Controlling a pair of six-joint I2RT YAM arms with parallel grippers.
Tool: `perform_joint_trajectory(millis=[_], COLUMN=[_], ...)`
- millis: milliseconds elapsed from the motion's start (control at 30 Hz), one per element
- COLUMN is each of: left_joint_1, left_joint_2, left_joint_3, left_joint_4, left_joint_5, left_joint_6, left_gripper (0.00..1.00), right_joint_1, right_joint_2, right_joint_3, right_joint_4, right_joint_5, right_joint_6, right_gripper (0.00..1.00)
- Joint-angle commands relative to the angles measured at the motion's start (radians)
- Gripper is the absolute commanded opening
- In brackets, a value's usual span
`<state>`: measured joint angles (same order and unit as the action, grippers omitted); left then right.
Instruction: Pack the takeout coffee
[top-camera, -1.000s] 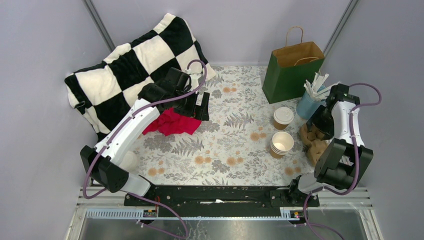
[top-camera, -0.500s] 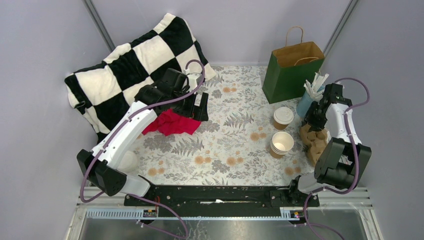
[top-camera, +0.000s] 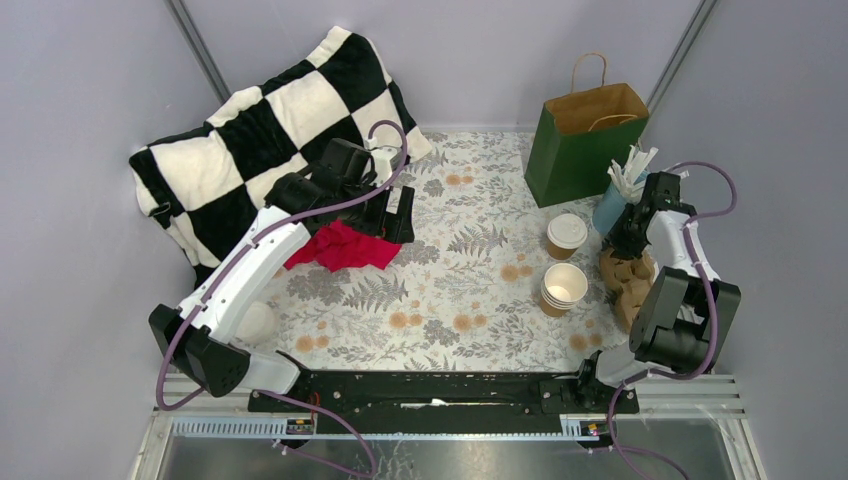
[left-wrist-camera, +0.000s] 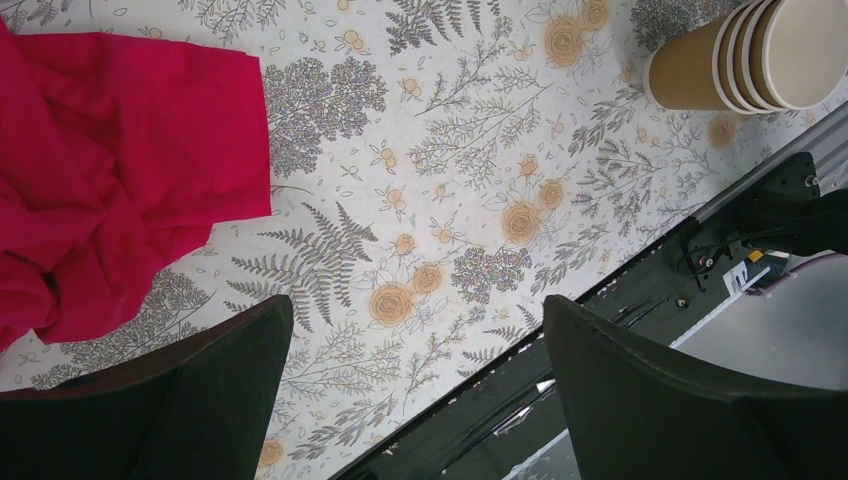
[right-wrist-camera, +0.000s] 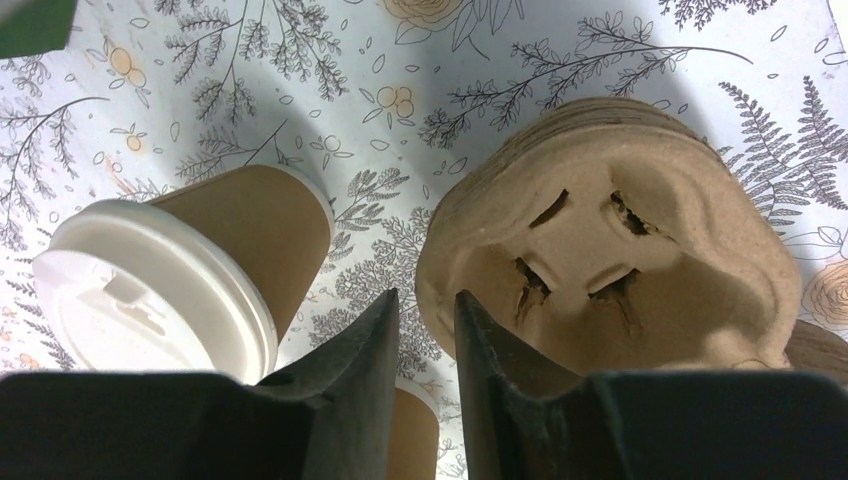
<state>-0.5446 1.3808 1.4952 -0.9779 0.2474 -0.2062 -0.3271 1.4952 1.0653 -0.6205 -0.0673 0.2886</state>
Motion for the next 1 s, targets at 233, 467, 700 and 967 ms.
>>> perform_joint_trajectory(millis=[233,467,700,967], left_joint_1=[-0.004,-0.004,-0.005,-0.014], left_joint_2=[-0.021,-0.013,-0.006,-0.007], left_joint_3=[-0.001,0.002,0.004,0.003], left_joint_4=[0.031,0.032,0.036,0.042], left_joint_5=[-0.007,-0.007,-0.002,0.002], left_joint_6=[0.015,0.014,0.014,0.015], left_gripper=[0.99,0.99,0.99,0.99], right_joint_1=[0.001,0.002,0.002,0.002], right_joint_2=[0.034,0.018,-0.036,-0.203], right_joint_3=[0.004,-0.012,-0.001,-0.039], right_joint_4=[0.025,0.029,-0.012,-0.054], right_joint_5=[0.061,0.045,0.059,0.190], right_joint_6=[0.020,0.032,0.010,-0.057], right_gripper=[0.32,0.03,0.00,0.00])
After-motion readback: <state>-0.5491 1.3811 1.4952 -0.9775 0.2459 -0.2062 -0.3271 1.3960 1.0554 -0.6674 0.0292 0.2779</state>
